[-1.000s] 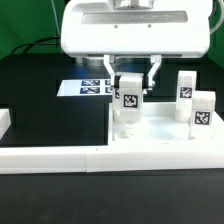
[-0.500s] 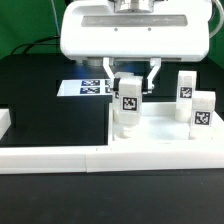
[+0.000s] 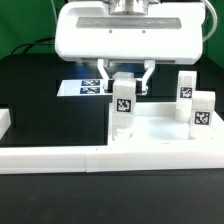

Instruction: Assemble square table

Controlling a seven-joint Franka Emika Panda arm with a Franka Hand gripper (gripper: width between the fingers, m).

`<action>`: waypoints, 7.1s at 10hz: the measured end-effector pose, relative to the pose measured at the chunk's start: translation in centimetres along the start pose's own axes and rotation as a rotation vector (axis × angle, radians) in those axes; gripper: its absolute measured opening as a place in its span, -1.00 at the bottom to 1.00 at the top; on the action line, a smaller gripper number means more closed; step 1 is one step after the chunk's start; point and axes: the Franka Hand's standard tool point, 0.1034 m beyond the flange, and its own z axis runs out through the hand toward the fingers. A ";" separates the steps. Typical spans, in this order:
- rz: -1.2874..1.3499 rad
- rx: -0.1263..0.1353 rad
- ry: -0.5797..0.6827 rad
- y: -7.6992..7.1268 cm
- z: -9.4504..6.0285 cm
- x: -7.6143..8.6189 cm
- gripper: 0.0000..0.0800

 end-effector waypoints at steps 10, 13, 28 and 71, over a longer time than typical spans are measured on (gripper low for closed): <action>-0.030 -0.001 0.099 -0.5 0.2 -0.9 0.40; -0.033 -0.003 0.099 -0.4 0.2 -0.9 0.60; 0.077 0.032 -0.534 1.2 0.8 0.0 0.62; 1.165 -0.101 -0.406 0.0 1.6 -0.5 -0.27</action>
Offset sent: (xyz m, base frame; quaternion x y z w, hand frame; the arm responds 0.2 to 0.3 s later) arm -0.0101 0.0033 -0.0108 -0.0044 0.0111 0.0014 0.9999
